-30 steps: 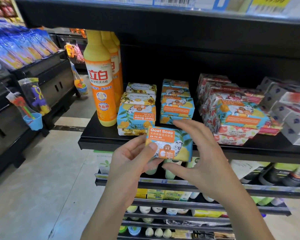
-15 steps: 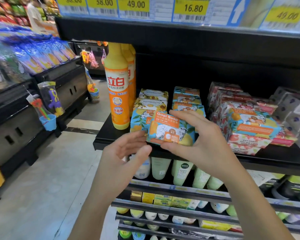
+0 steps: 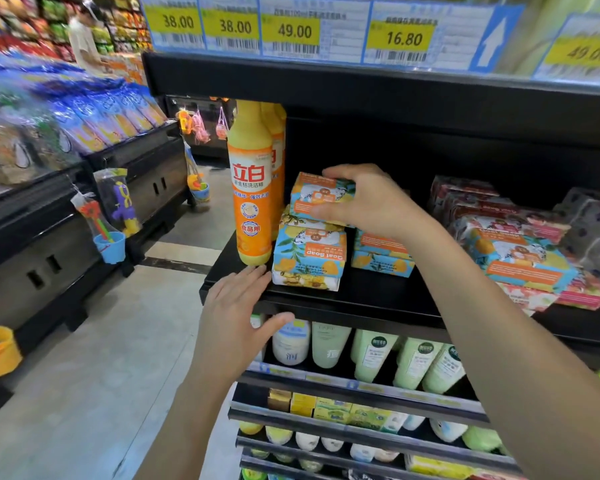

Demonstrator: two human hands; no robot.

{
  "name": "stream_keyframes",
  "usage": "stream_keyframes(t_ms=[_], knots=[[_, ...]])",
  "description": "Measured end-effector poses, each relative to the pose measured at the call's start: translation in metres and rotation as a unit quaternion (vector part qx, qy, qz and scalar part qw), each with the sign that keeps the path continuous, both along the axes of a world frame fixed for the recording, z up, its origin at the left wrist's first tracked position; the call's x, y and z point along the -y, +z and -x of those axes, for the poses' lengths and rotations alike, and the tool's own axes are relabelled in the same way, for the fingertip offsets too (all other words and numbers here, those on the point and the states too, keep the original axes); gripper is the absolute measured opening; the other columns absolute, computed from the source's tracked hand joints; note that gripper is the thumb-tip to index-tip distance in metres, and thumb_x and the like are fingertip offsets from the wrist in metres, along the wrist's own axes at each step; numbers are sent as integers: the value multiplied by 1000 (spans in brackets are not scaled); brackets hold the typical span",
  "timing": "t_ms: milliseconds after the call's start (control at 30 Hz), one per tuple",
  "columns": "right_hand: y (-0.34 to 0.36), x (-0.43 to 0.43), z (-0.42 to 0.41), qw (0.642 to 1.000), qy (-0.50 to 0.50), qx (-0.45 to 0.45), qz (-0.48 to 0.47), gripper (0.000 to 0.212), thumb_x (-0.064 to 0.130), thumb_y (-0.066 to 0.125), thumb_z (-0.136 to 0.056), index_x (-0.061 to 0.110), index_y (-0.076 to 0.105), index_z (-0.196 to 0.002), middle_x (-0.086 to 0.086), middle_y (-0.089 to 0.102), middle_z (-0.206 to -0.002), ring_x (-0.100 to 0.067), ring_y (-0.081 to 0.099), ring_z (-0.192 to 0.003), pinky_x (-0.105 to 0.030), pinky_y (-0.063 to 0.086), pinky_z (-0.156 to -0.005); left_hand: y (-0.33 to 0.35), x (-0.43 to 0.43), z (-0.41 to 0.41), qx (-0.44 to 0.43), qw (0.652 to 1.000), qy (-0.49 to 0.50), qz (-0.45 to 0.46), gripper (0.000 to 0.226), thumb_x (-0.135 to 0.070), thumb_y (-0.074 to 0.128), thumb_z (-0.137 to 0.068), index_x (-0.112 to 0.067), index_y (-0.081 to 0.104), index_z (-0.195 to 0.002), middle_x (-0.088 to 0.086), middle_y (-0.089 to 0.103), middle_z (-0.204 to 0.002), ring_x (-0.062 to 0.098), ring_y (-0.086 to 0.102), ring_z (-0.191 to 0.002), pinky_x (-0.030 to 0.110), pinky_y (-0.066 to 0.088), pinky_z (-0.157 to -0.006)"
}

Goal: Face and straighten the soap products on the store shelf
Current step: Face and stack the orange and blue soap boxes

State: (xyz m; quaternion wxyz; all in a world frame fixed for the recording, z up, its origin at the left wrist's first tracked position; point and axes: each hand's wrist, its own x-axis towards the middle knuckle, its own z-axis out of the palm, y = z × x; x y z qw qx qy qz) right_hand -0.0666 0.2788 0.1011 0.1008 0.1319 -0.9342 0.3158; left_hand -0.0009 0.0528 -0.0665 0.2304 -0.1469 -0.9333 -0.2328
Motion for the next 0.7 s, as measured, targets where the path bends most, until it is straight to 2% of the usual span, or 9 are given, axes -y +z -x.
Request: stream_keyframes(t_ms=[133,267,433,533,633,700], knots=[[1,4,14,999,17,43,-19,77,46,83,-80,27,50,-148,6,54,-141,-8,57,-117,-24,47,-90,-2,0,2,4,1000,-1,-11,79,-74,51,-84,-18,64,-139,0,62,-142,18,55,-135,39,30,-114],[-1,3,21,998,23,58,-21,76,47,82,-81,27,51,-147,5,54,-144,-9,57,-121,-29,49,-99,-6,0,4,9,1000,-1,-10,80,-75,51,-84,-20,62,-140,-3,60,-145,15,52,-138,36,28,-116],[-2,2,19,996,39,72,-23,76,47,79,-85,28,46,-151,6,53,-146,-9,58,-121,-27,49,-97,-9,-1,6,-5,1000,0,-9,79,-75,51,-84,-21,62,-141,-3,60,-145,15,50,-138,35,26,-116],[2,-4,16,995,45,87,-30,84,54,78,-83,29,41,-154,8,49,-151,-9,54,-128,-33,47,-107,-9,-1,6,-12,1000,5,-9,79,-73,56,-83,-19,63,-139,-1,61,-144,18,53,-137,37,28,-115],[6,-20,8,997,27,75,10,86,58,75,-82,25,41,-154,8,52,-150,-7,52,-131,-34,43,-113,-10,-1,6,-18,1000,7,-8,78,-74,53,-84,-19,63,-139,-1,61,-144,16,52,-137,37,28,-115],[8,-35,-1,998,-9,53,44,80,55,76,-83,24,46,-151,9,57,-144,-6,55,-126,-31,45,-110,-12,-1,7,-21,1000,6,-9,79,-74,51,-84,-19,62,-140,-2,61,-144,15,51,-137,36,27,-116]])
